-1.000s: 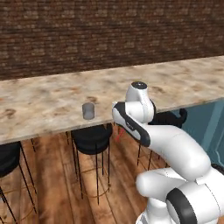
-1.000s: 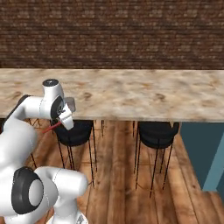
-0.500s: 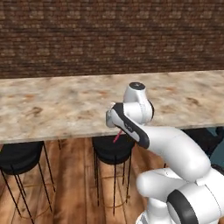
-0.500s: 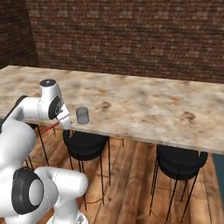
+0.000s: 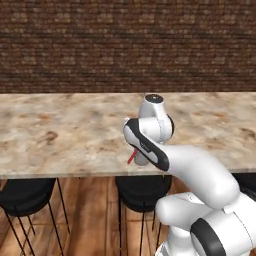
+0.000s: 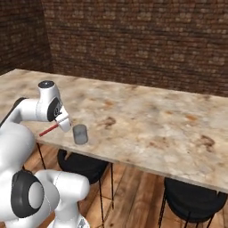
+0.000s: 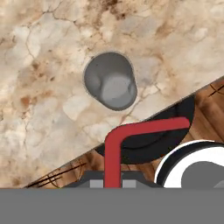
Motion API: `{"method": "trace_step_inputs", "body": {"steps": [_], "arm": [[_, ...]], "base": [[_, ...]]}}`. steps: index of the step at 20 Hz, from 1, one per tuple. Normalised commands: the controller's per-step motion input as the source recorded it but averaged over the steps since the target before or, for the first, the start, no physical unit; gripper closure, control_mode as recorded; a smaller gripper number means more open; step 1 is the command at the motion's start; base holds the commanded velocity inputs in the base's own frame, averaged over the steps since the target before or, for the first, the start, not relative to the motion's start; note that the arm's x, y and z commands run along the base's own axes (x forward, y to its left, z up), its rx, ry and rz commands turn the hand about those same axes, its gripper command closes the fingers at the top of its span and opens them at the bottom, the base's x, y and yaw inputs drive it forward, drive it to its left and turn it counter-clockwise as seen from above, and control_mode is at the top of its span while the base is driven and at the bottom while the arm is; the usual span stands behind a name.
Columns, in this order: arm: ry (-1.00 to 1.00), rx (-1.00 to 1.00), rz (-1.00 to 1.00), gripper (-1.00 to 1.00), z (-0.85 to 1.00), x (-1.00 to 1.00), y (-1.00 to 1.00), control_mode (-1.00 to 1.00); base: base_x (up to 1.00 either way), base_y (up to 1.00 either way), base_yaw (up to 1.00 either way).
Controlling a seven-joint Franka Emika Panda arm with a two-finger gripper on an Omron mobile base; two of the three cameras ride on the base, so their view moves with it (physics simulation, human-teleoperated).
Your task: Take a straw from the drawer in front and place it inside the glass cup on the dining counter.
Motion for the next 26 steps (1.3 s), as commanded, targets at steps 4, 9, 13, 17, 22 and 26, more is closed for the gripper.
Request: {"method": "trace_step_inputs", "body": {"steps": [4, 9, 13, 17, 22, 26], "arm": [[0.0, 0.0, 0.0, 1.0, 0.0, 0.0, 0.0, 1.0], [0.0, 0.0, 0.0, 1.0, 0.0, 0.0, 0.0, 1.0], [0.0, 0.06, 0.26, 1.0, 0.0, 0.32, -0.34, -1.0], [-0.04, 0.08, 0.37, 1.0, 0.05, 0.0, -0.43, -1.0], [-0.12, 0.11, 0.48, 1.0, 0.03, 0.01, -0.54, -1.0], [-0.17, 0.15, 0.4, 1.0, 0.0, 0.03, -0.16, -1.0]], "base": [[0.7, -0.41, 0.22], [0.61, -0.35, 0.24], [0.0, 0.0, 0.0], [0.0, 0.0, 0.0], [0.0, 0.0, 0.0], [0.0, 0.0, 0.0]]}}
